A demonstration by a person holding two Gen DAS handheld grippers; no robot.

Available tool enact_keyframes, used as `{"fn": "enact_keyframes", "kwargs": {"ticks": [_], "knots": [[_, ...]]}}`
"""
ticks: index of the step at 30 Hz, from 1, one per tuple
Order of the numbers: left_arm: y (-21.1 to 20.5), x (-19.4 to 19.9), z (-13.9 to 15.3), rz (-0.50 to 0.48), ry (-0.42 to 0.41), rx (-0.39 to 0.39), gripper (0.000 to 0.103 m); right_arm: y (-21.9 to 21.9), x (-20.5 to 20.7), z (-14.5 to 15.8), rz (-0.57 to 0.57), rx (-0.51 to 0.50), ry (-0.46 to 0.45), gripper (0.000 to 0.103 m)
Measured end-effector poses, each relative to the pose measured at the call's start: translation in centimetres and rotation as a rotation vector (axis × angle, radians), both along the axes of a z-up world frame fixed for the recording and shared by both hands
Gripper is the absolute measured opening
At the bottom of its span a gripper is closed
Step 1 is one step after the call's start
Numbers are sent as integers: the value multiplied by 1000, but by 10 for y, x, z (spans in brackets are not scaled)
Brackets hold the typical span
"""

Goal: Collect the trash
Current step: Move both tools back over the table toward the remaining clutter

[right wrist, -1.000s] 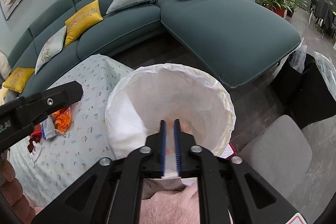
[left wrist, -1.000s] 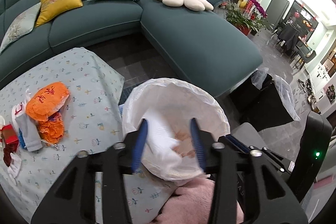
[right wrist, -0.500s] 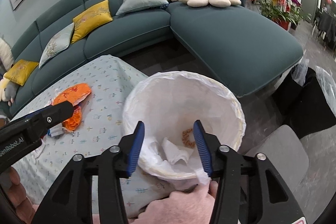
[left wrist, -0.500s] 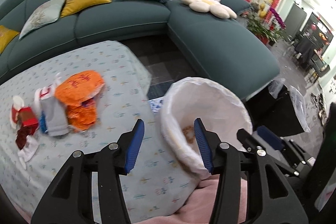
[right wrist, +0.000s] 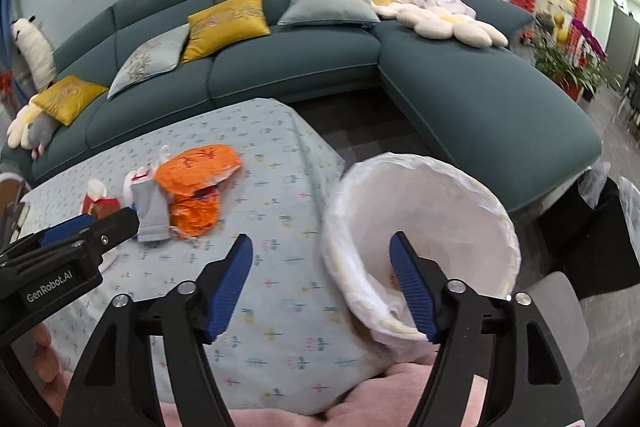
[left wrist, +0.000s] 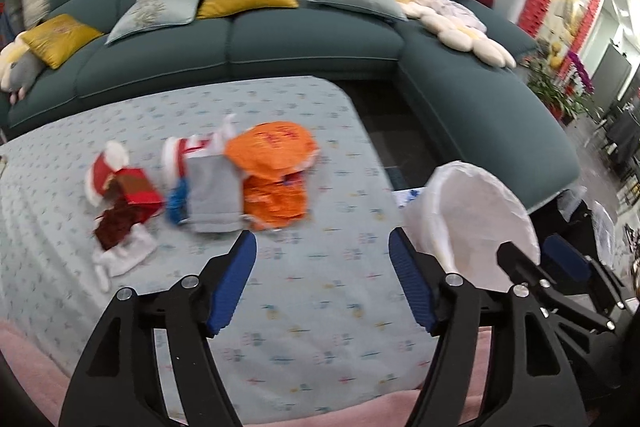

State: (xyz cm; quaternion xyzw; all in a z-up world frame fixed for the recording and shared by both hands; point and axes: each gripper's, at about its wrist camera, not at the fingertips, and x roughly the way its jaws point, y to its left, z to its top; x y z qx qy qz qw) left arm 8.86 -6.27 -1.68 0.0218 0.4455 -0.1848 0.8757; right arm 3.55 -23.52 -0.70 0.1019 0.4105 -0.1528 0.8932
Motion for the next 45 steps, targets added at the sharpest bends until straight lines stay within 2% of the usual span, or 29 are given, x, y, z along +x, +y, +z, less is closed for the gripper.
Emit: {"fn": "enact_keyframes", "kwargs": {"ticks": [10, 19, 26, 32, 38, 45], "knots": [[67, 11, -9, 108, 17, 19, 66, 53, 21, -1, 74, -3, 10, 71], [106, 18, -18, 176, 39, 22, 66, 90, 37, -3, 120, -23, 25, 72], [135, 27, -32, 208, 51, 54, 67, 114, 49, -9, 138, -48, 36, 72], [165, 38, -45, 233, 72, 72, 71, 132, 63, -19, 133, -31, 45, 72], [191, 50, -59, 246, 88, 98, 81, 151, 79, -29, 136, -24, 55, 72], [218, 65, -82, 290, 147, 76, 81, 168, 95, -39, 146, -21, 70, 72]]}}
